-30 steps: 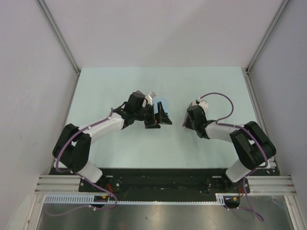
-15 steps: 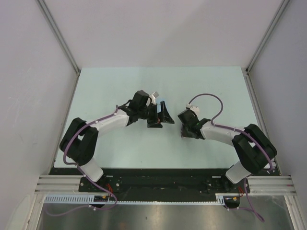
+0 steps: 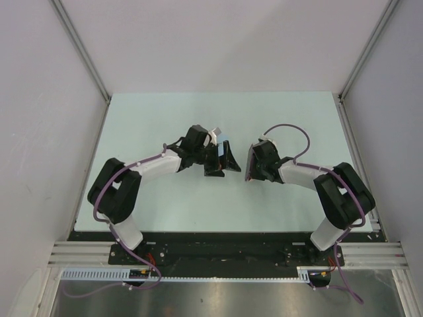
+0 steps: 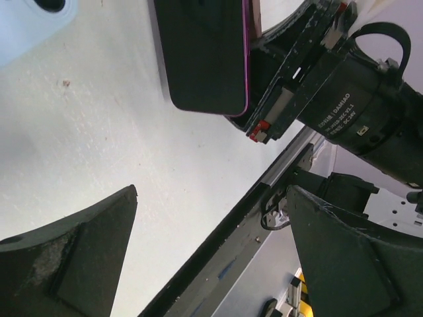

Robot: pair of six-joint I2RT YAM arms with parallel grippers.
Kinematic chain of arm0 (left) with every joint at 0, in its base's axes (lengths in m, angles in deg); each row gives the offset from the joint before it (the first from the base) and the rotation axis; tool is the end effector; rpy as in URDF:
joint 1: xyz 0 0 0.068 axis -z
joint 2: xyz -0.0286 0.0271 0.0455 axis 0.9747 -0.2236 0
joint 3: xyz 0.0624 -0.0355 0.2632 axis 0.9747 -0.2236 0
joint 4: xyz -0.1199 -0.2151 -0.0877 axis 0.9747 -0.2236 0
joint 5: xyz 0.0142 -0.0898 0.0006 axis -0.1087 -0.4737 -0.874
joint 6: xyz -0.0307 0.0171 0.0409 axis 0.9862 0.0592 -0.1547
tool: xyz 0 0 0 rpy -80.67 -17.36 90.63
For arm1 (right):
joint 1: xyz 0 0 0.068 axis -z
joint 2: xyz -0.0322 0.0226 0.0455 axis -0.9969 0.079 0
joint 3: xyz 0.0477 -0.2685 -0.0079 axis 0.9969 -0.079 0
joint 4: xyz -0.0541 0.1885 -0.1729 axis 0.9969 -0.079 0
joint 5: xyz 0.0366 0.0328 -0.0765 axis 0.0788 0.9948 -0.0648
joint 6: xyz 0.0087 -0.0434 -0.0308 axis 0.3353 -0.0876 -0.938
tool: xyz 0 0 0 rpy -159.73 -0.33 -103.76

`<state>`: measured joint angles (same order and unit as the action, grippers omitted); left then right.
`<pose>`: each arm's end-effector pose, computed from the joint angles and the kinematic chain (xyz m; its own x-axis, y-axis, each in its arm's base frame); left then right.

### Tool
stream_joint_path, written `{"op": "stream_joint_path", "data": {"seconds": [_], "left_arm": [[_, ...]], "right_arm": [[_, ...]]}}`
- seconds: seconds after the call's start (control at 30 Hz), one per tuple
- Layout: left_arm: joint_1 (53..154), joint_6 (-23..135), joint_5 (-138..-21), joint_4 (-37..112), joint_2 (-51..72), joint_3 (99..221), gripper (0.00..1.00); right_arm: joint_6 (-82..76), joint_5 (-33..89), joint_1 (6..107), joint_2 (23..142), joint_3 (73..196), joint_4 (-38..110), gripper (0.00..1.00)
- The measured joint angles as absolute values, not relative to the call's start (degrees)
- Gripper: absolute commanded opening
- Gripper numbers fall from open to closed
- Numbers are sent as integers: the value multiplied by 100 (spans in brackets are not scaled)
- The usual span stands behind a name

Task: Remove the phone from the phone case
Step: Remove the phone case from the phone.

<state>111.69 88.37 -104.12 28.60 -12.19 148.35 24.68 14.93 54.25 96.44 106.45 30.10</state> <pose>0.2863 -0.2209 0.2019 -0.9658 -0.0406 -0.2561 0.1775 0.6162 -0.7673 0.2732 0.1620 0.1501 -0.8346 0.1540 -0.5288 0.0010 0.9605 0.2782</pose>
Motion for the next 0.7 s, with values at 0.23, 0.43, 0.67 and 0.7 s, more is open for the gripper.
{"op": "stream_joint_path", "data": {"seconds": [0.23, 0.43, 0.67, 0.7], "left_arm": [[11296, 8304, -10135, 2609, -1623, 15327, 98], [11392, 8050, -9945, 2436, -1709, 15443, 99], [11392, 8009, -9851, 2345, -1757, 15445, 98], [11392, 8007, -9846, 2345, -1757, 15445, 99]], "right_arm": [[2324, 1880, 5481, 9651, 10617, 3132, 39], [2234, 1948, 5359, 9721, 10956, 2855, 81], [2179, 1565, 5171, 9806, 11113, 2628, 65], [2184, 1521, 5171, 9806, 11113, 2610, 58]]}}
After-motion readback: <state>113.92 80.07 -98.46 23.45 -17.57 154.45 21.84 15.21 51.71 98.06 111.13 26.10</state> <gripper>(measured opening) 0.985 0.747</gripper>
